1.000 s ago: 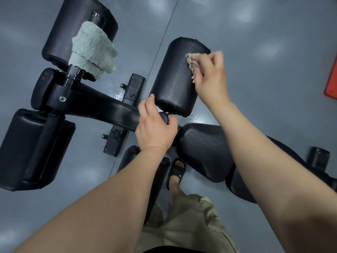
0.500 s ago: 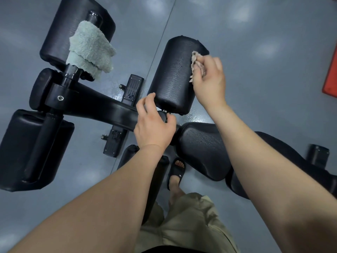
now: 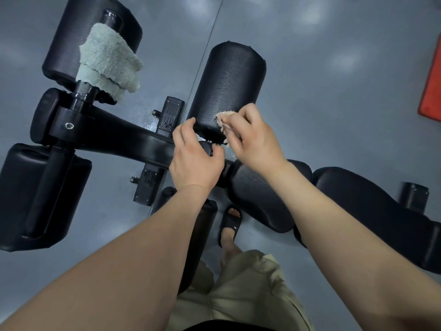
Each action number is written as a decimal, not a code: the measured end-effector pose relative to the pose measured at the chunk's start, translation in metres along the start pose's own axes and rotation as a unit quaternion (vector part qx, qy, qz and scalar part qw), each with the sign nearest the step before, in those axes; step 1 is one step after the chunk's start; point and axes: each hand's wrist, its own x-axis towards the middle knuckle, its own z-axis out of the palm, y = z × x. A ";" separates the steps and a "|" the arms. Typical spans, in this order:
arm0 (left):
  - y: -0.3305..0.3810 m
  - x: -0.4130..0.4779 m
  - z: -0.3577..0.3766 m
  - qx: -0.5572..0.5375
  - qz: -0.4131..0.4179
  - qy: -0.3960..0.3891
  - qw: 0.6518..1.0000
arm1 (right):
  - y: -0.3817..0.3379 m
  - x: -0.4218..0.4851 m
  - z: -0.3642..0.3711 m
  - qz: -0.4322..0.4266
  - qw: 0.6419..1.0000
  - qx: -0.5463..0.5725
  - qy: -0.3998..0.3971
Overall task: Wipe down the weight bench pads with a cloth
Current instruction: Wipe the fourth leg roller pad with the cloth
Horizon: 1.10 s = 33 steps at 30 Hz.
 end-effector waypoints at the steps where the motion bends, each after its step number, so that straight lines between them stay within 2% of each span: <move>1: 0.000 0.000 0.000 0.001 0.001 0.001 1.000 | 0.005 0.008 -0.002 0.004 1.000 -0.002 0.011; 4: 0.000 0.001 -0.001 0.000 0.001 0.001 1.000 | 0.022 0.041 -0.005 0.073 0.994 -0.004 0.079; 6: 0.000 0.001 -0.001 0.002 0.002 0.001 1.000 | 0.030 0.059 -0.006 0.104 0.990 -0.013 0.093; 14: 0.002 0.002 -0.001 0.001 -0.014 -0.008 1.000 | 0.037 0.104 -0.013 0.119 0.985 -0.017 0.128; 18: 0.001 0.004 -0.002 0.007 -0.016 -0.024 1.000 | 0.035 0.127 -0.017 0.140 0.983 -0.010 0.121; 24: 0.000 0.004 -0.005 -0.006 -0.028 -0.037 0.999 | 0.027 0.140 -0.023 0.126 0.990 -0.050 0.050; 33: 0.001 0.004 -0.007 -0.018 -0.016 -0.024 0.999 | 0.021 0.105 -0.014 0.089 0.994 -0.007 0.060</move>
